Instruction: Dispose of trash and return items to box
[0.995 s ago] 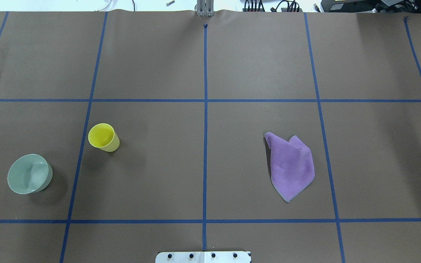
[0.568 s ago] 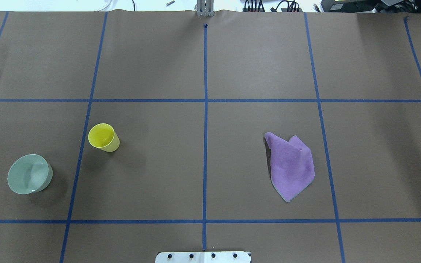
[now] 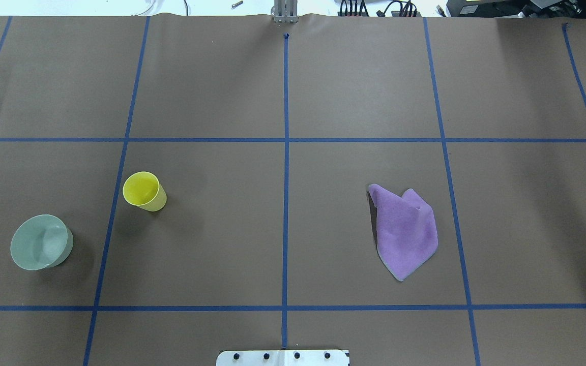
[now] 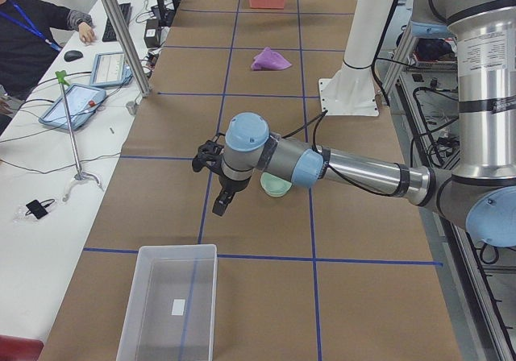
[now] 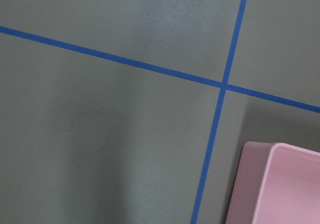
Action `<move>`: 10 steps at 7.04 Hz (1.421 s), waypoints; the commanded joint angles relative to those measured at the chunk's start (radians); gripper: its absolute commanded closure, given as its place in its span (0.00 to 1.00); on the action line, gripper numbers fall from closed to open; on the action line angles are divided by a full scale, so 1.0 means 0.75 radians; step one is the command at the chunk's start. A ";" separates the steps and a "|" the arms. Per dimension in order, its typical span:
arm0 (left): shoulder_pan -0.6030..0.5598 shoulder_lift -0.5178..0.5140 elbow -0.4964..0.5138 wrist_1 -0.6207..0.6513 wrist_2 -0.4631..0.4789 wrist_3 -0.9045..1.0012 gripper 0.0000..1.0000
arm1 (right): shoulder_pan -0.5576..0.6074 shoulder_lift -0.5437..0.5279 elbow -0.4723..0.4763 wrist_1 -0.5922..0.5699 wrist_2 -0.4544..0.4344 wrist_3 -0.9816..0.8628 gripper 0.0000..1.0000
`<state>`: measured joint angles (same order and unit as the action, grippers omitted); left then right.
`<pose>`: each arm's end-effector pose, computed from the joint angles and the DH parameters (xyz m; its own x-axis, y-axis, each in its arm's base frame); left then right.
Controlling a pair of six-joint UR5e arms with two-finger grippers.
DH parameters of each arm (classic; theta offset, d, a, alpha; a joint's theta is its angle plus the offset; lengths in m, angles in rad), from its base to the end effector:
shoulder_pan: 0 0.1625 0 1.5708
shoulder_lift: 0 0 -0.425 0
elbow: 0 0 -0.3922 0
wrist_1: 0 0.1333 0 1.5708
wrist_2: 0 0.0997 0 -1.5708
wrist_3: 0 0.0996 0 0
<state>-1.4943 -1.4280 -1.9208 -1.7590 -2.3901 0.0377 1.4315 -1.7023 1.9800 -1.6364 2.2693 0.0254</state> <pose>-0.0266 -0.4449 0.5268 0.6561 0.3672 -0.6593 -0.0953 0.9069 0.4103 0.0082 -0.4404 0.5299 0.7428 -0.2157 0.6338 0.1169 0.9739 0.1945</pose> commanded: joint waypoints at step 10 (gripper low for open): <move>0.984 -0.495 0.195 -0.305 0.397 -1.507 0.31 | -0.213 0.024 0.119 0.000 -0.027 0.365 0.00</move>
<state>-0.7725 -1.7764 -1.7976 -1.9881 -2.1028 -1.0814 1.2728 -1.6843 2.0705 -1.6367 2.2491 0.2992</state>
